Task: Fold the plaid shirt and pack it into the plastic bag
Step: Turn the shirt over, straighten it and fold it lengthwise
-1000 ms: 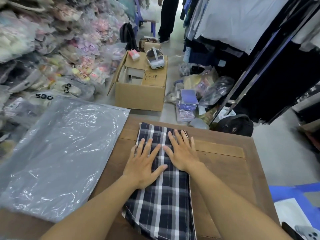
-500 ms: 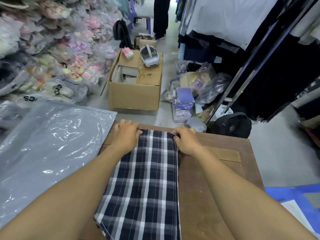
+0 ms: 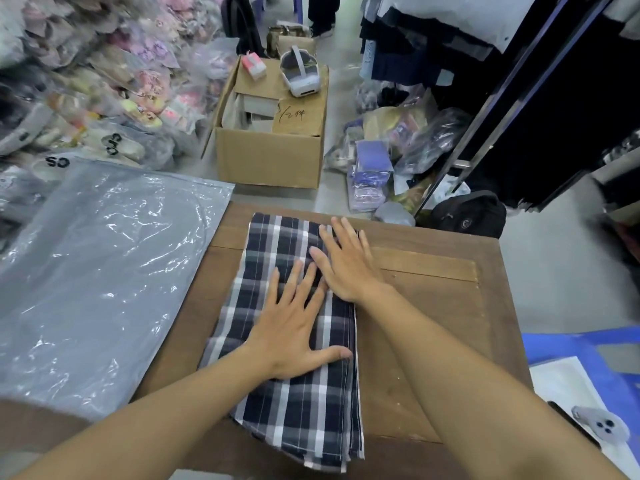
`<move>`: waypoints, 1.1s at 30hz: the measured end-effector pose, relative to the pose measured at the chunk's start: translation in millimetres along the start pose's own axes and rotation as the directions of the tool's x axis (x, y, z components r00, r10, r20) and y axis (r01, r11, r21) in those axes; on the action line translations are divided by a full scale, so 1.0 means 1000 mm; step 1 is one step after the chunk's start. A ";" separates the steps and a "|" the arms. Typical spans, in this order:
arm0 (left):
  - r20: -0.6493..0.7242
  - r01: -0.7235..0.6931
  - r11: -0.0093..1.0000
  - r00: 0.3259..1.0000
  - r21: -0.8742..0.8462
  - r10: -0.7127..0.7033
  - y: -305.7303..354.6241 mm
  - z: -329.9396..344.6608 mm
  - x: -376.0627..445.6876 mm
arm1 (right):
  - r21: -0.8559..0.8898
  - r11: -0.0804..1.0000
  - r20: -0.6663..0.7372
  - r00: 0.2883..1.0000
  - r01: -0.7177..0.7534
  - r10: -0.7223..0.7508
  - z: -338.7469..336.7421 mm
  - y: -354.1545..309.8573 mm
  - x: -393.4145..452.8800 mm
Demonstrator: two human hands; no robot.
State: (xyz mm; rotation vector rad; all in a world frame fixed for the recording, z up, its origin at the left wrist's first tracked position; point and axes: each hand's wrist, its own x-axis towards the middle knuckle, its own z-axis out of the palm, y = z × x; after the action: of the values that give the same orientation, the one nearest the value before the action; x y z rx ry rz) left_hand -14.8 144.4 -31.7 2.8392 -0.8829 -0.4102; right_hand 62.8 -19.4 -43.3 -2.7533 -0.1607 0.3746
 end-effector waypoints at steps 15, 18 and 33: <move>0.005 -0.131 0.989 0.991 -0.073 0.132 -0.005 -0.003 -0.064 | 0.059 0.988 -0.077 0.986 -0.142 0.147 0.029 -0.041 -0.070; 0.091 -0.104 0.995 0.991 0.009 0.103 -0.008 0.016 -0.085 | -0.049 0.989 -0.057 0.989 -0.140 0.137 0.038 -0.040 -0.068; -0.045 0.554 0.599 0.711 -0.578 -0.702 -0.061 -0.028 -0.015 | 0.584 0.603 -0.043 0.721 -0.544 0.692 0.001 -0.041 -0.061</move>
State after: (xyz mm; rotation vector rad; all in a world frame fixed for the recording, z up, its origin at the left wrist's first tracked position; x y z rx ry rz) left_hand 14.4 204.2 -14.7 2.4766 0.3233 -0.2585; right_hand 1.0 9.8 -14.8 -2.1605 0.8899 0.1659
